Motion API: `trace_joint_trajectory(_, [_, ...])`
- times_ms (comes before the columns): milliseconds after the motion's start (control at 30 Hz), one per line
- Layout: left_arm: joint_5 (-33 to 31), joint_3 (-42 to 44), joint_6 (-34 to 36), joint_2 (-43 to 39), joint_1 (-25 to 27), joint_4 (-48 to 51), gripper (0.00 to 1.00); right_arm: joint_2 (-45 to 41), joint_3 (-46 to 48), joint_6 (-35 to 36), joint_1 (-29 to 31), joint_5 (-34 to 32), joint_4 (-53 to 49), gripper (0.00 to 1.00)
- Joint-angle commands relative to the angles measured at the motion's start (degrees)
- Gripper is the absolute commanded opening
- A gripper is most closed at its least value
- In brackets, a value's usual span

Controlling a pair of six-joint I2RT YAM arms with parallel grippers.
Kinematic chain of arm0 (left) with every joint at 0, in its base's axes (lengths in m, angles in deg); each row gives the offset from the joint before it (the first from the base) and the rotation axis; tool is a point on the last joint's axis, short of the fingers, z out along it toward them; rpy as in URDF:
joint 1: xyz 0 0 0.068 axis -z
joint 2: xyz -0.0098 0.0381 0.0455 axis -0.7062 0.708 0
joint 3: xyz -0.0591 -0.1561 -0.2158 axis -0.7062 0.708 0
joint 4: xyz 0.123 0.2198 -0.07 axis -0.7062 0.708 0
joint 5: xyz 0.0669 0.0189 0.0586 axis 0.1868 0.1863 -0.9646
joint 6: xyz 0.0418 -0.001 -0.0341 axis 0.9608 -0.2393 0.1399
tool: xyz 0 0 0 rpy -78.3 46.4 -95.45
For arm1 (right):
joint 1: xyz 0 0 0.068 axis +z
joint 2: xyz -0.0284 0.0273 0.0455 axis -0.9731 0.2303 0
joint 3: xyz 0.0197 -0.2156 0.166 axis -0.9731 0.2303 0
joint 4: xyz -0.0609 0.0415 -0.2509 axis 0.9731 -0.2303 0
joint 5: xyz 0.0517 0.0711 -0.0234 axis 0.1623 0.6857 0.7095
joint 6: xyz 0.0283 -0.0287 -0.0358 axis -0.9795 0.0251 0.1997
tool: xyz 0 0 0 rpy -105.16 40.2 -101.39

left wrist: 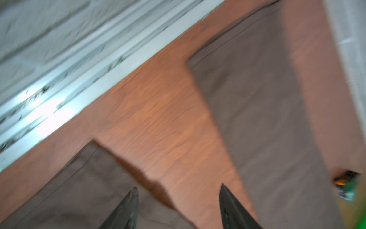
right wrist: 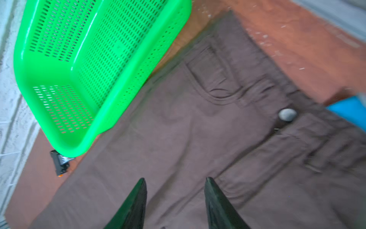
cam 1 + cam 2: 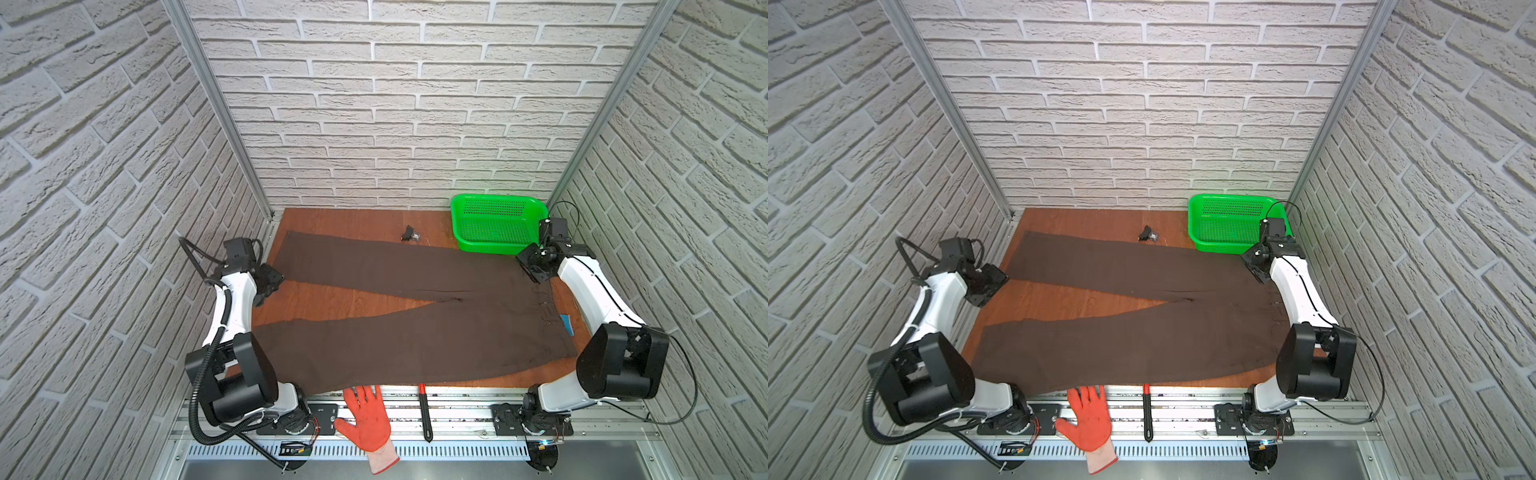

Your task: Fold and stack the trousers

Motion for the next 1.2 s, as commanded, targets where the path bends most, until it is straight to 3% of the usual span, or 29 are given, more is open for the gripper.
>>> trace_joint_trajectory(0, [2.6,2.5,3.5,-6.6,-0.5,-0.9,0.67,-2.1,2.3,4.0,-4.2,-1.6,-2.3,0.49])
trace_joint_trajectory(333, [5.4,2.6,3.9,-11.0,0.1,-2.5,0.77,2.1,1.7,4.4,-13.4,1.4,4.0,0.49])
trace_joint_trajectory(633, [4.9,2.1,2.8,-7.4,5.0,-8.0,0.8,19.0,-5.3,6.5,-15.9,10.5,13.5,0.47])
trace_joint_trajectory(1167, [4.0,-0.4,3.4,0.5,9.1,-14.2,0.82,30.0,-15.3,10.5,-17.0,6.0,14.3,0.45])
